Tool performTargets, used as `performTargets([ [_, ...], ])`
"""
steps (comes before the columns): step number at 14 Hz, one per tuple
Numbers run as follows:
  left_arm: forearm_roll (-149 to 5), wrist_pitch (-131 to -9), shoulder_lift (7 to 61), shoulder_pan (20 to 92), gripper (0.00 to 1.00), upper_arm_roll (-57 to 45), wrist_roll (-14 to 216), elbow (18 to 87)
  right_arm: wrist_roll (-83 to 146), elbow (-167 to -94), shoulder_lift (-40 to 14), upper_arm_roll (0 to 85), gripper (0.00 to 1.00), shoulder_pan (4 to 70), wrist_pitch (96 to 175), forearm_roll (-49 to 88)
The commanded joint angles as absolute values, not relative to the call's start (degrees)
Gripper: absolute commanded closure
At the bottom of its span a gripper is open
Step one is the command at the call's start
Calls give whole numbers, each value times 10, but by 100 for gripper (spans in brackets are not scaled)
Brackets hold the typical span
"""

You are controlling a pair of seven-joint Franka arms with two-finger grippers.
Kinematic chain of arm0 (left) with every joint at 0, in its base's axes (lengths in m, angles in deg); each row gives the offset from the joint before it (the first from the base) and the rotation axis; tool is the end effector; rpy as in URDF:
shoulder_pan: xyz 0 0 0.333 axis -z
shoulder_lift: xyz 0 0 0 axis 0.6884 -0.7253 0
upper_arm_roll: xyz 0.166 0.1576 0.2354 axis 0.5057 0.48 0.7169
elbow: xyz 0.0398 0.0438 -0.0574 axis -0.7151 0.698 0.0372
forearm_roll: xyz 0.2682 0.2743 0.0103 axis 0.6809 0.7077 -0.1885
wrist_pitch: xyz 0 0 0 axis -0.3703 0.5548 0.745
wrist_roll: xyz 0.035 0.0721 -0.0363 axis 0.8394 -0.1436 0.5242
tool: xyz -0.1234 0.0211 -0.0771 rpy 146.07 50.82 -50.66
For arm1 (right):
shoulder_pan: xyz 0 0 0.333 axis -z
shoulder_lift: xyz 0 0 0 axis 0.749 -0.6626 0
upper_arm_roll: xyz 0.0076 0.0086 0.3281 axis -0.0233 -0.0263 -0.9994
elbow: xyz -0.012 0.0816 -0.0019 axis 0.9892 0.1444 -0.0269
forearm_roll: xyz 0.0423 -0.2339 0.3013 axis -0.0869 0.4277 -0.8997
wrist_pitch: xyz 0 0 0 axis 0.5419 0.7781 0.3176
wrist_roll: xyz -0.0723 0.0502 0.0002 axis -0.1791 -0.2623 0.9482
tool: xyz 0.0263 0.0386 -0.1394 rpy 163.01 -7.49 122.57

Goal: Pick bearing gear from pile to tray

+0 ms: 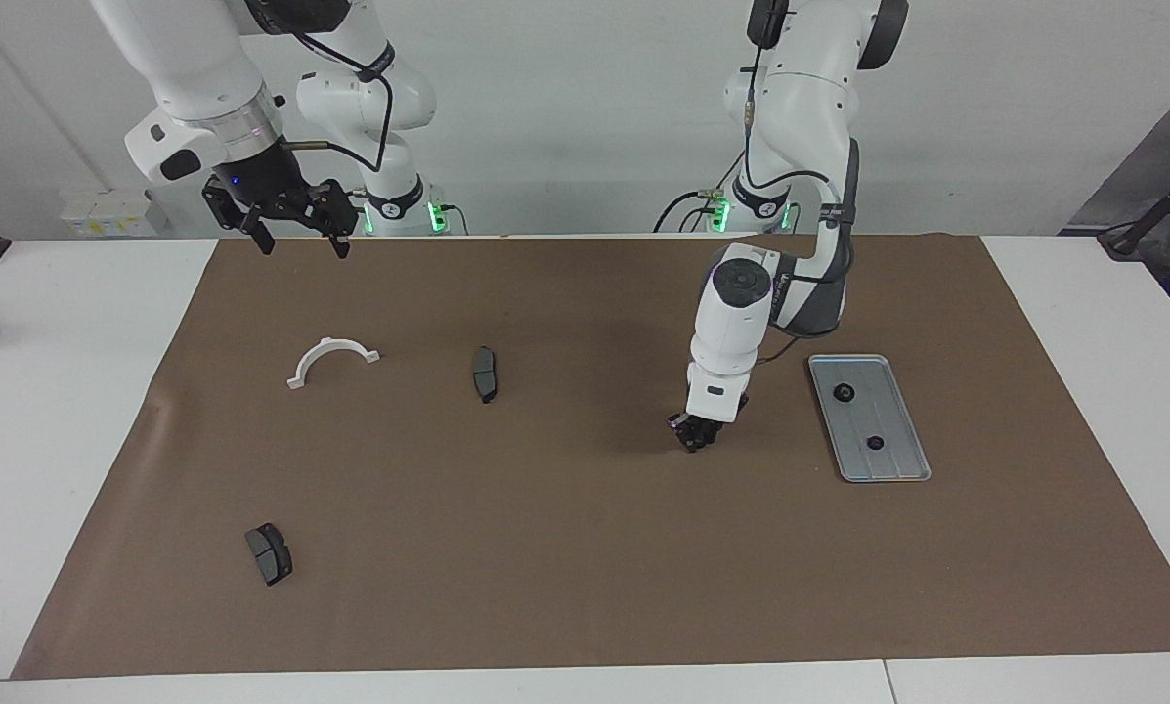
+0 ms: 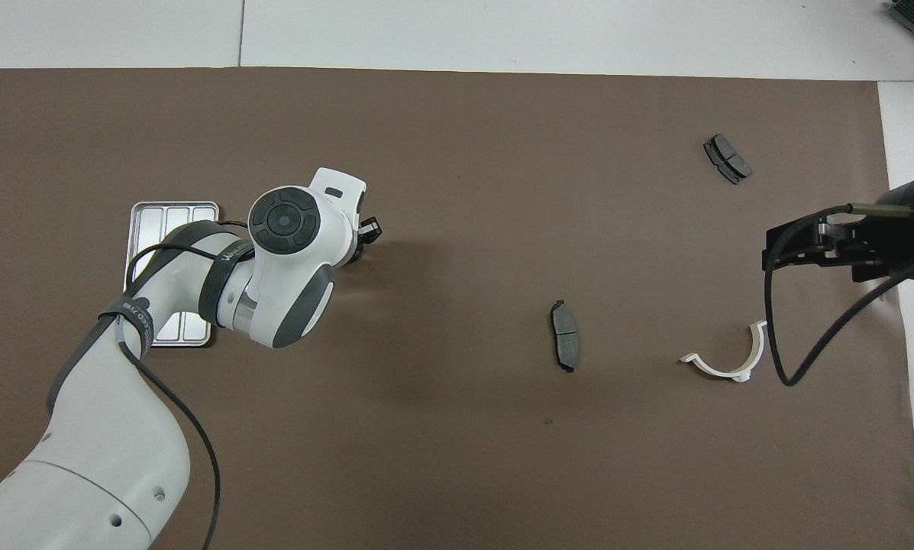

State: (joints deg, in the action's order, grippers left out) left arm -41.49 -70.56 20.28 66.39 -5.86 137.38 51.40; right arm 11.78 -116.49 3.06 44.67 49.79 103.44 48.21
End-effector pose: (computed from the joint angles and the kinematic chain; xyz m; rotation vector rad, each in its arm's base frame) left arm 0.5849 -0.2762 0.2747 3.0411 0.6037 0.1922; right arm 0.5270 0.0416 0.6046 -3.1071 0.2164 0.0909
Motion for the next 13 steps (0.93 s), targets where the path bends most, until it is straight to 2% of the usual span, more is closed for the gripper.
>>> performTargets([
  [1, -402, -651, 205, 663, 100, -54, 1367, 484, 124, -1196, 54, 442, 0, 515, 1038, 465],
  [3, -403, -593, 233, 630, 100, -55, 1324, 464, 121, -1206, 60, 442, 0, 510, 1041, 465],
  [5, -412, -560, 277, 582, 100, -58, 1265, 472, 118, -1215, 64, 441, 0, 504, 1043, 465],
  [9, -470, -521, 308, 472, 100, -57, 1078, 479, 104, -1234, 75, 440, 0, 482, 1057, 465],
  [13, -471, -557, 335, 390, 100, -55, 936, 552, 67, -1238, 77, 439, 0, 466, 1054, 465],
])
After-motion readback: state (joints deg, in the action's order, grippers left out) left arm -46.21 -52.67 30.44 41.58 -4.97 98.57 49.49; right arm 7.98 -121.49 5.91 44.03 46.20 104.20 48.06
